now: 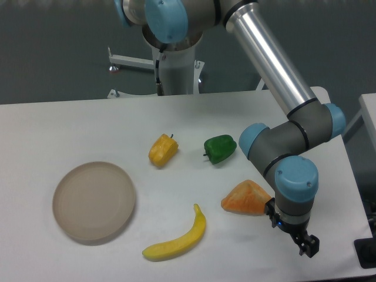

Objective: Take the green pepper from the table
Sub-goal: 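Move the gripper from beside the orange wedge toward the green pepper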

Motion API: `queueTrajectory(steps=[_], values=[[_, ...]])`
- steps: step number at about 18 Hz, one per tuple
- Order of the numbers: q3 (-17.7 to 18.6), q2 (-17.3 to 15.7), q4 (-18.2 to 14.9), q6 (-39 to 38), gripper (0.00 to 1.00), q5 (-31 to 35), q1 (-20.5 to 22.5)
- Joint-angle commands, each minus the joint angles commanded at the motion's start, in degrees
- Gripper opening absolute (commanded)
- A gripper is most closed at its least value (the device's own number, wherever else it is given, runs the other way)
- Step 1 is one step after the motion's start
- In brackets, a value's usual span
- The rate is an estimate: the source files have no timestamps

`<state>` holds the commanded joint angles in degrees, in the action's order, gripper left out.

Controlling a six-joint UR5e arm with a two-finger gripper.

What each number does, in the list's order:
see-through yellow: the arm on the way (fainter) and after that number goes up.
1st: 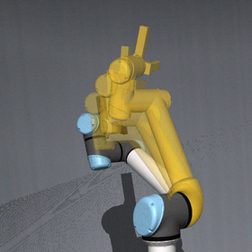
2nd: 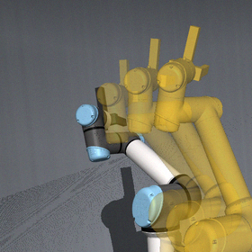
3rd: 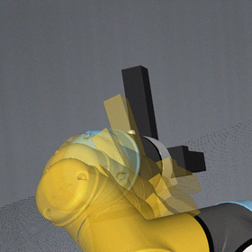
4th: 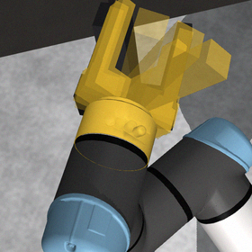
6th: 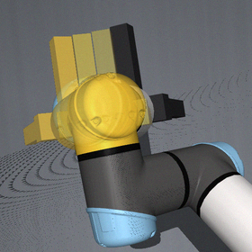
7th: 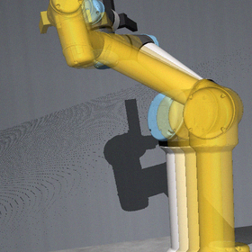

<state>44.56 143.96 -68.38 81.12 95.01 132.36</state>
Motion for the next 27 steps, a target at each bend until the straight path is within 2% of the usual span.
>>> queueTrajectory(steps=[8, 12, 15, 18, 23, 27], values=[[0.79, -0.96, -0.26, -0.44, 1.00, 0.35, -0.88], [3.77, -3.68, -0.53, -2.10, 1.00, 0.00, -1.05], [8.51, -7.46, -0.53, -4.75, 1.00, -1.66, -0.88], [16.06, -12.99, -1.14, -4.57, 1.00, -4.21, 0.08], [24.95, -20.20, -7.90, -4.22, 1.00, -4.66, 0.97], [32.58, -24.68, -8.35, -3.61, 1.00, -4.74, 0.88]])
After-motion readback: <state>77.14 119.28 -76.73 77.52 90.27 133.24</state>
